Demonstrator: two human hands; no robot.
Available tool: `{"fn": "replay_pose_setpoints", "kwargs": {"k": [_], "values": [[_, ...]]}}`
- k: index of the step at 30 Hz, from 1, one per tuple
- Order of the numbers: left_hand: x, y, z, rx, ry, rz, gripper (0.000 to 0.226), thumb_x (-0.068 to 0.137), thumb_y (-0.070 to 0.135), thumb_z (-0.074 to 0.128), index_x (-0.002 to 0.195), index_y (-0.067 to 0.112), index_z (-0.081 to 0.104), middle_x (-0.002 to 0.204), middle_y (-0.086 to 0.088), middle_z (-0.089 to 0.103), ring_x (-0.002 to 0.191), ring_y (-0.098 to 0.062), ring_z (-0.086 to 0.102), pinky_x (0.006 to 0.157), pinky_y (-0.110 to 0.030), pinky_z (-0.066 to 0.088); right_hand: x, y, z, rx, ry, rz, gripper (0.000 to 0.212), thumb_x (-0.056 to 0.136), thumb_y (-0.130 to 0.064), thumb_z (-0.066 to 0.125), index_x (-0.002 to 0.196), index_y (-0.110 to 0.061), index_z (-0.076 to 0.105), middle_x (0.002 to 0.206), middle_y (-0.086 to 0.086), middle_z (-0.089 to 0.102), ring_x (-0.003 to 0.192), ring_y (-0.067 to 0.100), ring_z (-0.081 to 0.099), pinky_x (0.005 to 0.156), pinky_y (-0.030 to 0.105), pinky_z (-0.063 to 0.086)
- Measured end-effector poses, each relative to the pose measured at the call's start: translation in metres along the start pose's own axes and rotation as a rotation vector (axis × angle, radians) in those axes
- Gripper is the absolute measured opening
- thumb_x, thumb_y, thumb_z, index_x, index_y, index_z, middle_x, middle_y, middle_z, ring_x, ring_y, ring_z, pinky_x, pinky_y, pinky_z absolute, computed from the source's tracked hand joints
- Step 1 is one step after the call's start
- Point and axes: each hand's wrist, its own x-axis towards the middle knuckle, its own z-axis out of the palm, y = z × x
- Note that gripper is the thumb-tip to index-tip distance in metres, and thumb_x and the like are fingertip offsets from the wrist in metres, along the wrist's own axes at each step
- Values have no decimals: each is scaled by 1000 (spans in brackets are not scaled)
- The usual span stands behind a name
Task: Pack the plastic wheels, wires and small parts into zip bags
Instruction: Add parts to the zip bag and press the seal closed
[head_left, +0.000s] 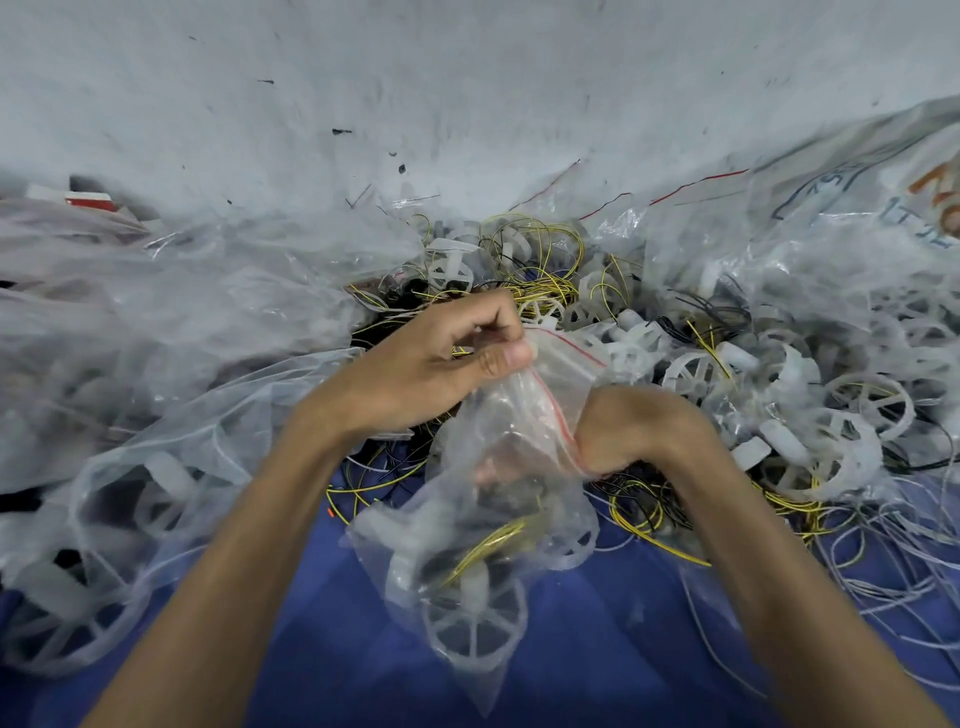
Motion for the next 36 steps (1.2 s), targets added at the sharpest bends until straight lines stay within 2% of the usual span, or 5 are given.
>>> {"fn": "replay_pose_setpoints", "kwargs": {"k": [7, 11, 16, 31, 36], "values": [[1, 7, 4, -54, -9, 40, 22, 91, 38, 49, 78, 21, 44, 72, 6, 40, 63, -8, 35, 61, -17, 30, -3, 7, -8, 91, -19, 100, 52, 84, 7, 49, 33, -2, 51, 32, 1, 43, 26, -1, 43, 33, 6, 33], [0, 6, 0, -68, 3, 46, 16, 89, 30, 46, 77, 20, 44, 73, 7, 41, 67, -2, 39, 65, -12, 32, 2, 4, 15, 49, 66, 11, 32, 95, 0, 39, 126, 5, 47, 120, 21, 56, 111, 23, 54, 77, 19, 36], [-2, 4, -8, -52, 17, 41, 29, 90, 37, 51, 76, 13, 44, 73, -10, 40, 67, -13, 37, 63, -19, 32, 7, 7, 10, 210, 152, -4, 52, 96, -3, 36, 146, -15, 25, 135, 13, 48, 99, 20, 56, 67, 18, 36], [-4, -3, -19, -62, 95, -27, 16, 84, 24, 59, 87, 17, 45, 76, -8, 31, 71, -15, 33, 66, -22, 32, 16, 34, -10, 603, -55, -497, 49, 74, -77, 22, 113, -60, 47, 119, -36, 51, 119, -11, 40, 108, 27, 27], [-7, -7, -24, 93, 100, -119, 20, 84, 39, 62, 93, 22, 56, 77, -6, 38, 75, -21, 43, 71, -26, 37, 13, 34, -11, 406, 286, -515, 29, 86, -51, 50, 71, -27, 57, 60, -14, 56, 50, -3, 53, 52, 11, 40]]}}
